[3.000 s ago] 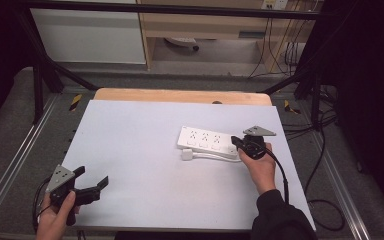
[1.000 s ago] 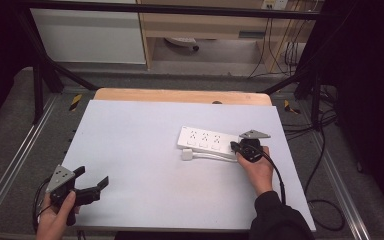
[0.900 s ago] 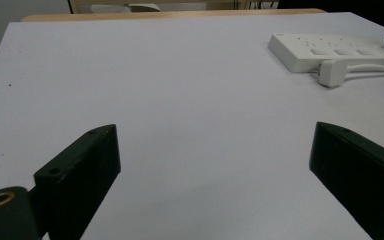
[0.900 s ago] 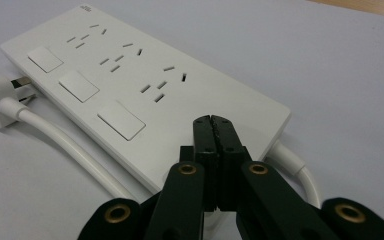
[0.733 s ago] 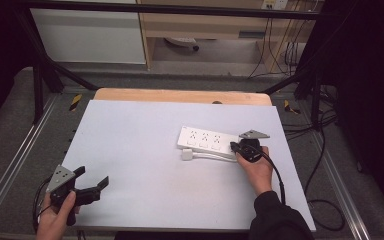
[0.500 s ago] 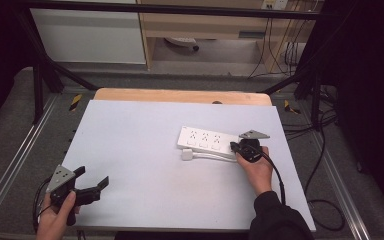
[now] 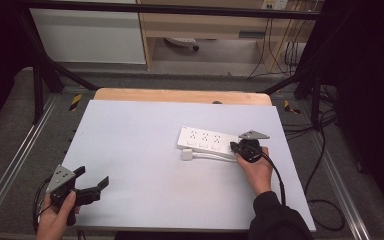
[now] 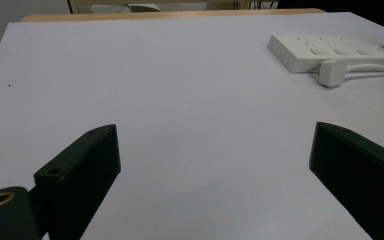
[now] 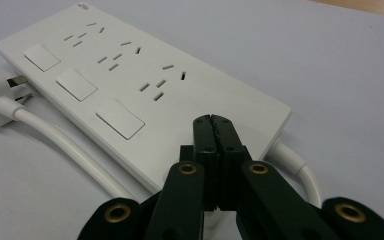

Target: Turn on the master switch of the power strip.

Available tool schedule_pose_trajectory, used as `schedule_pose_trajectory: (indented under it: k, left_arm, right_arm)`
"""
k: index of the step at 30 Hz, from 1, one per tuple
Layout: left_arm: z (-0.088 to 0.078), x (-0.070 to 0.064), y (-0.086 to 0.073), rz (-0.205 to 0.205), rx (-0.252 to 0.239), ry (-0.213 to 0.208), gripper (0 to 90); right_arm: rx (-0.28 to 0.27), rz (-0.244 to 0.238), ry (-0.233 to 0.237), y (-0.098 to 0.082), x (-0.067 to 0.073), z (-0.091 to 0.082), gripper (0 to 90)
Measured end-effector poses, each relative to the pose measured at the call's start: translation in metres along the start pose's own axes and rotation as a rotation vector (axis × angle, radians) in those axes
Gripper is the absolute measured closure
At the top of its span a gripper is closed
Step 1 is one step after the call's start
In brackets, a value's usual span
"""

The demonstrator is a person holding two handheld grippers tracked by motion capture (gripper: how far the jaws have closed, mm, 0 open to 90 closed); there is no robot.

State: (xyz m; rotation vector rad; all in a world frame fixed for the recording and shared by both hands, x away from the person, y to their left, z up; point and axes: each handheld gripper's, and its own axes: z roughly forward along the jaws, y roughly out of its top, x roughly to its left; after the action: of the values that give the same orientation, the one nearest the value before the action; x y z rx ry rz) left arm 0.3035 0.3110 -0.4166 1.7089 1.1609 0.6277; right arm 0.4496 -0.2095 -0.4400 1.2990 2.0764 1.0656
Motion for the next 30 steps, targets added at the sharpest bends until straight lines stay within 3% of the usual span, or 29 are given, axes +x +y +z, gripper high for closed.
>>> schedule_pose_trajectory:
  k: [30]
  left_arm:
    - [-0.0004,-0.0008,-0.0002,0.002,-0.001,0.001,6.1]
  right_arm:
    - [-0.031,0.009,0.001,-0.006,-0.0041,-0.0002,90.0]
